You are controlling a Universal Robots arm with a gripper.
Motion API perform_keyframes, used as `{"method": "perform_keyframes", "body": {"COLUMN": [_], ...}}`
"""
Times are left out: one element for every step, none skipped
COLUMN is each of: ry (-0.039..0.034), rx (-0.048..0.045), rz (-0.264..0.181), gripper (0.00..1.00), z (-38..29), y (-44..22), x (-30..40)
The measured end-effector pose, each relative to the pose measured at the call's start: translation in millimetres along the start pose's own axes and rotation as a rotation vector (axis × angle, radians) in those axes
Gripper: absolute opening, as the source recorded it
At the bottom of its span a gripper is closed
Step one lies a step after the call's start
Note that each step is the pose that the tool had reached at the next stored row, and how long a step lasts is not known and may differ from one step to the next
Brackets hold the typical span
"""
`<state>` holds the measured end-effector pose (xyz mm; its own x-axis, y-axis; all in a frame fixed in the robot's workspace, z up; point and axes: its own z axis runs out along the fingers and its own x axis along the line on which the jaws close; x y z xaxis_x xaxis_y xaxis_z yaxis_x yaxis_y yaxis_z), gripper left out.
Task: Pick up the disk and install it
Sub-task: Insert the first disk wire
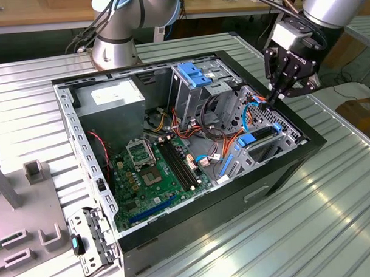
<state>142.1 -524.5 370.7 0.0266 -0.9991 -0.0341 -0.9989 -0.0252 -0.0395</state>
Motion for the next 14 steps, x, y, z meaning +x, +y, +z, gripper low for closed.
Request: {"method": "perform_keyframes", "body": {"ry": [-0.0004, -0.0003, -0.0003, -0.0004, -0.0003, -0.0007, -0.0072, -0.0097, -0.0116, -0.012, -0.0123, -0.0125, -0.0133, -0.014], "rx": [0.0003, 0.0004, 0.0005, 0.0004, 0.0004, 0.0005, 0.0014, 0.0016, 0.0018, 0.0018, 0.0018, 0.0018, 0.0019, 0.0019], "rz": [0.0, 0.0, 0.0, 0.0, 0.0, 0.0, 0.0, 0.0, 0.0, 0.0, 0.0, 0.0, 0.001, 0.001], "gripper": [0.16, 0.16, 0.16, 0.16, 0.16, 0.16, 0.16, 0.16, 0.16, 0.16, 0.16, 0.16, 0.16, 0.16], "z": [0.0, -0.1, -0.2, 0.0, 0.0, 0.0, 0.0, 0.0, 0.0, -0.1, -0.2, -0.3, -0.5, -0.6], "y": [0.8, 1.4, 2.9, 4.4, 5.5, 7.2, 8.6, 8.7, 8.9, 9.0, 9.2, 9.3, 9.8, 13.6], "x": [0.0, 0.2, 0.6, 0.8, 0.7, 0.8, 1.6, 2.5, 4.2, 6.9, 10.6, 14.5, 19.2, 20.7]}}
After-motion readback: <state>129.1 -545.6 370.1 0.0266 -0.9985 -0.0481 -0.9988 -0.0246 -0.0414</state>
